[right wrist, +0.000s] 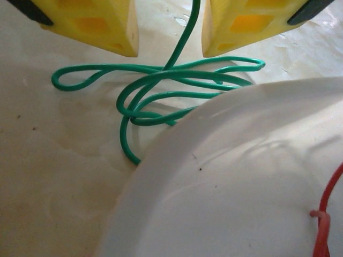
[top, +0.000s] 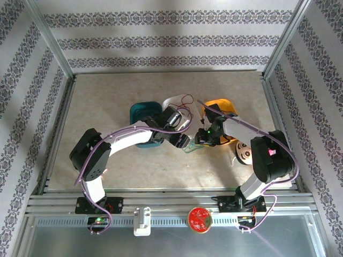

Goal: Untangle the cables

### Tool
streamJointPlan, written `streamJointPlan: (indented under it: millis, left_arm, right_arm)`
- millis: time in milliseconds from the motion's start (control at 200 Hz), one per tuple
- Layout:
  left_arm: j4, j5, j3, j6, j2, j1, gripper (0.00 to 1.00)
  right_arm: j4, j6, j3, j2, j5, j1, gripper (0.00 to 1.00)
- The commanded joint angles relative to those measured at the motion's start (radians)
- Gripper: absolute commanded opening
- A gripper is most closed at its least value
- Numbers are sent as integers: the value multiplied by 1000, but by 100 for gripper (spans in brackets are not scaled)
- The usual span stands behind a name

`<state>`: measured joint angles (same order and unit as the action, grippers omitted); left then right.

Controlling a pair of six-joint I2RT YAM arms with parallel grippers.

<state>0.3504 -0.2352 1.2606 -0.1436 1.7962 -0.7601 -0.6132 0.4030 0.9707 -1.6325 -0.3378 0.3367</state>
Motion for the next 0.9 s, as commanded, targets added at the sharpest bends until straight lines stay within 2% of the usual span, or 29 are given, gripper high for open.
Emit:
streamJointPlan:
  millis: [0, 50, 110, 280, 415, 640, 795, 895]
  left_arm:
    - [-3, 38, 31, -12, 1, -9, 77]
    - [4, 40, 34, -5, -7, -8, 77]
    - [13, 43, 37, 4, -20, -8, 77]
    - [4, 13, 30, 41, -64, -8, 80]
    - [-19, -65, 37, 61, -78, -8, 80]
    - [-79, -204, 43, 84, -80, -8, 79]
    - [-97, -267, 46, 80, -74, -8, 62]
    - [-102, -292, 46, 77, -66, -8, 42]
  right_arm:
    - [-10, -27, 29, -23, -3, 7, 20]
    - [-11, -29, 27, -18, -4, 7, 8]
    - [-19, -35, 16, 7, -6, 7, 0]
    - [-73, -40, -40, 171, -24, 7, 0]
    - [-126, -37, -52, 307, -52, -1, 0]
    - [-134, -35, -40, 368, -195, -53, 0]
    - [-130, -34, -37, 347, -248, -59, 0]
    - [-122, -24, -38, 347, -251, -60, 0]
